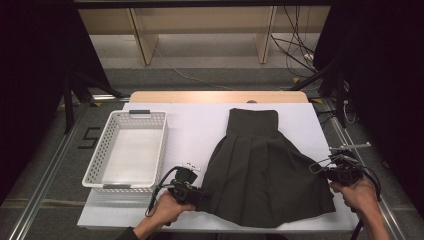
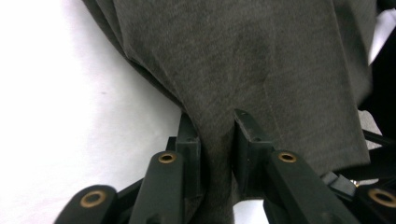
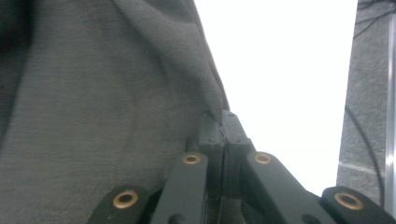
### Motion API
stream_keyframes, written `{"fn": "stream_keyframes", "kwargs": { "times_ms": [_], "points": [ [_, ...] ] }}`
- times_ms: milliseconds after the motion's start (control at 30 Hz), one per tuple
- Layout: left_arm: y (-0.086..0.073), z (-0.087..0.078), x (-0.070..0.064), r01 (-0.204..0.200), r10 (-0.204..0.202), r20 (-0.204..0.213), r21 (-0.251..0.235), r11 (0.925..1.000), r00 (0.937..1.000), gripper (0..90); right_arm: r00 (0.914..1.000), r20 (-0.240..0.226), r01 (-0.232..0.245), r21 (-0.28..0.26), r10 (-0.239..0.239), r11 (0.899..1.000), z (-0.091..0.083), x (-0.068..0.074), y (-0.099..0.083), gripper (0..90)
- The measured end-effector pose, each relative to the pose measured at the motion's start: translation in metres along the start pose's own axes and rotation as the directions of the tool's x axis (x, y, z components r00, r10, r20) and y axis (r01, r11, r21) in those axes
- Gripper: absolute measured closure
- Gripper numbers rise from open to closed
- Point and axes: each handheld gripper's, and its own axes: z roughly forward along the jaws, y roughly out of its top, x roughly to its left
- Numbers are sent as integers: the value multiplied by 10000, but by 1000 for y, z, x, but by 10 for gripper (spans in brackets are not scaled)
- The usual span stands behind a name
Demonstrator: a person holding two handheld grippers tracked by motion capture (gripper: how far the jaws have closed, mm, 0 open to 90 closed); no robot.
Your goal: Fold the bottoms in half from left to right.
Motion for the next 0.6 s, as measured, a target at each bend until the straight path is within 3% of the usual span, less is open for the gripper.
{"fn": "stream_keyframes", "kwargs": {
  "times_ms": [167,233,400,500,600],
  "points": [
    [-7,14,-5,-187,189,-41,518,9985,9998,746,10000,-53,-64,910,69,9958,28,-4,-9,893],
    [-8,16,-6,-290,298,-137,505,9983,9995,757,9999,-148,18,1099,-2,9939,33,-3,-11,894],
    [-10,14,-5,-286,291,-86,540,9981,9995,766,9993,-291,267,1447,-227,9891,27,3,-18,895],
    [-10,13,-6,-483,493,-112,721,9962,9987,765,9997,-201,170,1315,-145,9912,26,0,-21,887],
    [-8,9,-9,-605,639,-387,836,9947,9972,693,9999,-53,149,1247,-144,9921,25,0,-20,842]
  ]
}}
